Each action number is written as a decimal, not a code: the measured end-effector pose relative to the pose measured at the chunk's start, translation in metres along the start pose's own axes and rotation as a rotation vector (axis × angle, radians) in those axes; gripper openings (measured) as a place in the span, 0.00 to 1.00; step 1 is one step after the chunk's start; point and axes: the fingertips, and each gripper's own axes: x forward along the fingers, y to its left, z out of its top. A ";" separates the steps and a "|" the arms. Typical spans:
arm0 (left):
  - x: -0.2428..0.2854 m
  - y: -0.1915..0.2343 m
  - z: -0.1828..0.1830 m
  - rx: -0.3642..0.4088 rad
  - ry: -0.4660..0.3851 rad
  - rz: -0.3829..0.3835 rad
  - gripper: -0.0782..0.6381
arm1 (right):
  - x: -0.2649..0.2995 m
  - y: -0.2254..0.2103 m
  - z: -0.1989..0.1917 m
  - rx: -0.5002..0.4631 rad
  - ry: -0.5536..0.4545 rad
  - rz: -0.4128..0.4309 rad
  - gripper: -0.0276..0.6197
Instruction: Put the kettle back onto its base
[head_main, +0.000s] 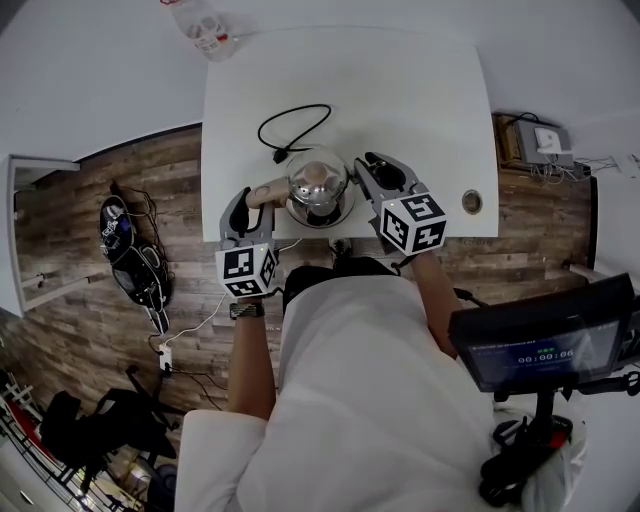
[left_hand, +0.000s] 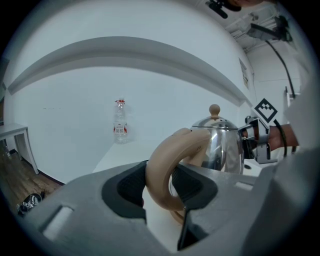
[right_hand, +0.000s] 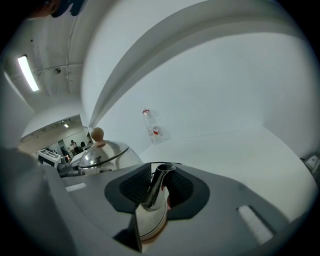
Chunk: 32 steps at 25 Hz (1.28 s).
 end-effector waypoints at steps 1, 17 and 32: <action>0.000 0.000 0.000 0.000 0.002 0.000 0.33 | 0.000 0.000 0.000 0.000 0.001 -0.001 0.18; -0.001 -0.003 -0.008 0.007 0.034 -0.003 0.33 | -0.003 0.001 -0.009 -0.021 0.014 -0.001 0.19; 0.000 0.000 -0.012 -0.018 0.062 -0.019 0.35 | -0.003 0.005 -0.013 -0.039 0.021 0.003 0.19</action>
